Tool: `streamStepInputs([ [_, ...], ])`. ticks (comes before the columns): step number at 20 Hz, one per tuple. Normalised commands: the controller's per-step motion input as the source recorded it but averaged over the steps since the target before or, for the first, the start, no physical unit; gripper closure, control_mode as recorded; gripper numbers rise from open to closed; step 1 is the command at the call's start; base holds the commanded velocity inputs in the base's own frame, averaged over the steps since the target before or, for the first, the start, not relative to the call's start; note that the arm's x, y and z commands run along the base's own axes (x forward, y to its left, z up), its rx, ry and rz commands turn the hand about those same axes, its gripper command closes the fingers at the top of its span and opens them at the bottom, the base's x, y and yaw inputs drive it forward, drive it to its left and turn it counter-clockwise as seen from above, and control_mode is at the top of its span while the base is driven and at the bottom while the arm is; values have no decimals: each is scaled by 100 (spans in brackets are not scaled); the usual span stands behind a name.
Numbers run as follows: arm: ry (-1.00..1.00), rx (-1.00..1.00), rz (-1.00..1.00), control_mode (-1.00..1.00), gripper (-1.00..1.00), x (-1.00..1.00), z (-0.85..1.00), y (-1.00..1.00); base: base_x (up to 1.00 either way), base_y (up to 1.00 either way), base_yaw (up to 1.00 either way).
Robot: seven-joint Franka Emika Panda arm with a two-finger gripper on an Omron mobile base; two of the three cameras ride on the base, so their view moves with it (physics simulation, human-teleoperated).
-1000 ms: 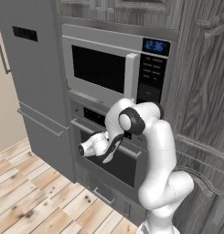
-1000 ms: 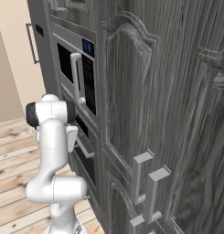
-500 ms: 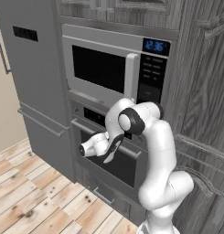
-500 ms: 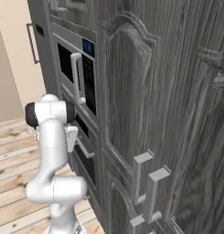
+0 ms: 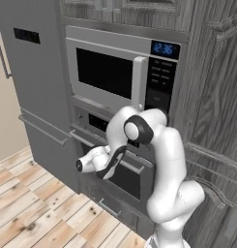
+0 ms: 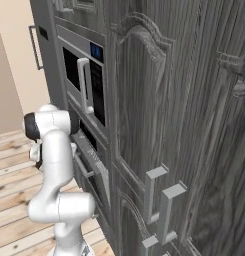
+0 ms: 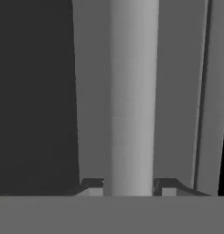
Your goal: Take the baked cake out of the oven and place it on the plate for cooling. Then close the oven door.
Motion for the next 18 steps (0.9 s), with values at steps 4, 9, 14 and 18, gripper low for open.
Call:
streamStepInputs([
  [4,14,1,3,-100,100,-75,-47,78,0,0,0],
  [9,9,0,3,-100,100,-80,-54,76,0,0,0],
  [14,5,0,3,-100,100,-75,-53,69,0,0,0],
  [18,2,0,2,-100,-100,-72,-58,64,0,0,0],
])
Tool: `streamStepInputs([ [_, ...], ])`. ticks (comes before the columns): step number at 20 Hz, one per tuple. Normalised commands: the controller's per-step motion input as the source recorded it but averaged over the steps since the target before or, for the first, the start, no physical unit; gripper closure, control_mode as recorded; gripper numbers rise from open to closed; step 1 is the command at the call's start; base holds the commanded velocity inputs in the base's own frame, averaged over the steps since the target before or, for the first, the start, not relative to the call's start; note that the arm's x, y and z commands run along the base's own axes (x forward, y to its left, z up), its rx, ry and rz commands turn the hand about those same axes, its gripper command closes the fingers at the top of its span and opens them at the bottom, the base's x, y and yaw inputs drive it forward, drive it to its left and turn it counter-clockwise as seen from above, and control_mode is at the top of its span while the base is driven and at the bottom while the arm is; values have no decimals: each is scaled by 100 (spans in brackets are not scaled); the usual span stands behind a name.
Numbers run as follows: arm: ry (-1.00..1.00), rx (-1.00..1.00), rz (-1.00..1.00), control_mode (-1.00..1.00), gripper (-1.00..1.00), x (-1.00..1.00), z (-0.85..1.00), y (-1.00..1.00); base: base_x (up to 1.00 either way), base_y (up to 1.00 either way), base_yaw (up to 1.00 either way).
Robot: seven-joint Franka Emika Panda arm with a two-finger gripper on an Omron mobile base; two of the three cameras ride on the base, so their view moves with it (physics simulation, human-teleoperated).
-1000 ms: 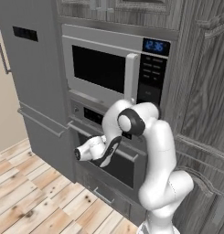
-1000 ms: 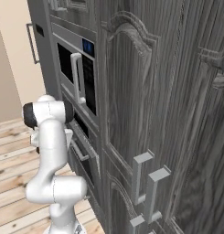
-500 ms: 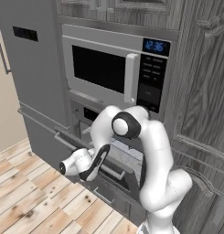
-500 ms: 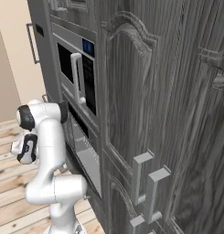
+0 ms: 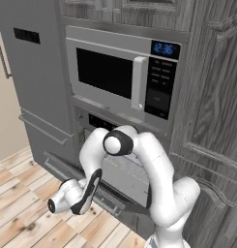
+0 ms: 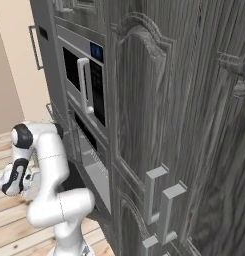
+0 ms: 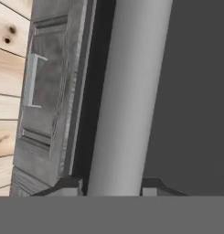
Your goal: Take the baked cake out of the oven and place it on the plate for cooling. Then close the oven door.
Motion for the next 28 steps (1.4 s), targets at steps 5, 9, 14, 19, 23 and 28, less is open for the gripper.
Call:
streamStepInputs([
  [5,3,0,2,-100,-100,-71,-38,46,0,0,0],
  [9,0,8,1,-100,-100,-92,5,2,0,0,0],
  [14,0,16,0,-100,-100,-93,77,0,0,0,0],
  [19,0,22,0,-100,-100,-72,100,0,0,0,0],
  [23,0,22,0,-100,-100,-22,100,-5,0,0,0],
  [28,0,21,0,-100,-100,0,94,-14,0,0,0],
])
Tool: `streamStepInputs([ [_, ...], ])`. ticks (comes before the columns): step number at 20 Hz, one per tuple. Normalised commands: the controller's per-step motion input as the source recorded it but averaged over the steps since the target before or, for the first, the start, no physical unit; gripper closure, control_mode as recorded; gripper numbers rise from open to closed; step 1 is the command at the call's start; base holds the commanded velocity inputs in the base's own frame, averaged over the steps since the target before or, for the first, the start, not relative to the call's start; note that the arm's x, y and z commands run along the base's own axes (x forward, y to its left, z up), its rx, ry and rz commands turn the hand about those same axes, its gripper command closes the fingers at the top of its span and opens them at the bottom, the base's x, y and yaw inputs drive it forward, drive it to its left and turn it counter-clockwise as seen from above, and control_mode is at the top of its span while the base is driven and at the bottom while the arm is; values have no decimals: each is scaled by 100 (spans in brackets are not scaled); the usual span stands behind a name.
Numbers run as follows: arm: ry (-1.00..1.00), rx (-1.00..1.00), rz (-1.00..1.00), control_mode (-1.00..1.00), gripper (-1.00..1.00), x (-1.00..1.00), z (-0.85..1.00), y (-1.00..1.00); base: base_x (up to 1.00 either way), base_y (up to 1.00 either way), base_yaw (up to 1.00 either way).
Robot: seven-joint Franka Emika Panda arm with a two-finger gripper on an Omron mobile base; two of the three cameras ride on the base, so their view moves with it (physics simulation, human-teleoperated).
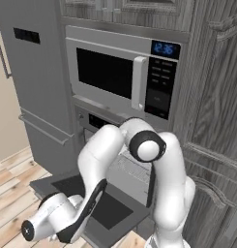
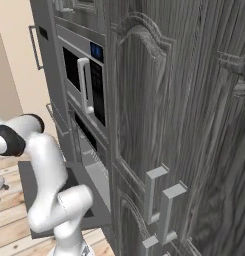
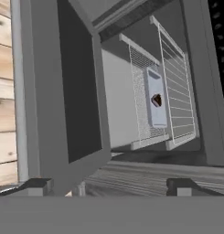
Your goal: Take the baked cake out of the oven and place it on the plate for cooling. Then close the oven door.
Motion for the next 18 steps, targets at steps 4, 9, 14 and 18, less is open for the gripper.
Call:
streamStepInputs([
  [4,2,18,0,-100,-100,8,64,-21,0,0,0],
  [9,2,16,0,-100,-100,25,31,-45,0,0,0],
  [14,4,13,0,-100,-100,37,18,-31,0,0,0],
  [18,6,11,0,-100,-100,43,15,-18,0,0,0],
])
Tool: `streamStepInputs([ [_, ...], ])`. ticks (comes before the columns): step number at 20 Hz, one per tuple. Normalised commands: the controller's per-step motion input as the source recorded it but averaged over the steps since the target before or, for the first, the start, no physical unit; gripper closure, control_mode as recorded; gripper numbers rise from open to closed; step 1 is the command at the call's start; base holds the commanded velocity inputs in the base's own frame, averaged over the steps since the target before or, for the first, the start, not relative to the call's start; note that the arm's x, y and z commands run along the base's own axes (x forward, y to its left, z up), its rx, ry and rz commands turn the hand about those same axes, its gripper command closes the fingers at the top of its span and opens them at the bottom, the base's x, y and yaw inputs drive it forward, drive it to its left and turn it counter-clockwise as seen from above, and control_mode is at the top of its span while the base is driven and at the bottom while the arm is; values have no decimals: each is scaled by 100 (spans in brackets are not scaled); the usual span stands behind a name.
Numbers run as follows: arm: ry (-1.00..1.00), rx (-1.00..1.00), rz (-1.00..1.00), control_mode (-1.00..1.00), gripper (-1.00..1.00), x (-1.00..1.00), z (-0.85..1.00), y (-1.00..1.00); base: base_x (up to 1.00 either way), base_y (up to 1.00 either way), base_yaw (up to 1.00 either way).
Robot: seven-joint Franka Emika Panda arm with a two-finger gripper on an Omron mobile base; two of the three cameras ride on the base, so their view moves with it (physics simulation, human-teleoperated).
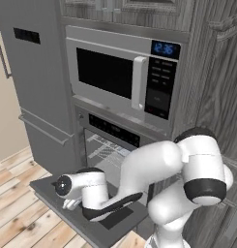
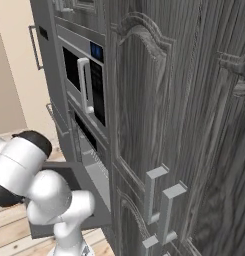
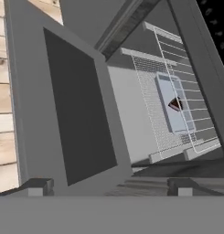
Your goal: Take the baked cake out of the oven and place it on the plate for cooling. Then close the oven door.
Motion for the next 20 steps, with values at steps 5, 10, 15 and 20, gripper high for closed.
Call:
streamStepInputs([
  [5,7,10,0,-100,-100,43,8,-19,0,0,0],
  [10,8,8,0,-100,-100,44,5,-13,0,0,0],
  [15,4,2,0,-100,-100,31,0,-2,0,0,0],
  [20,0,-5,-1,-100,-100,27,-1,0,0,0,0],
])
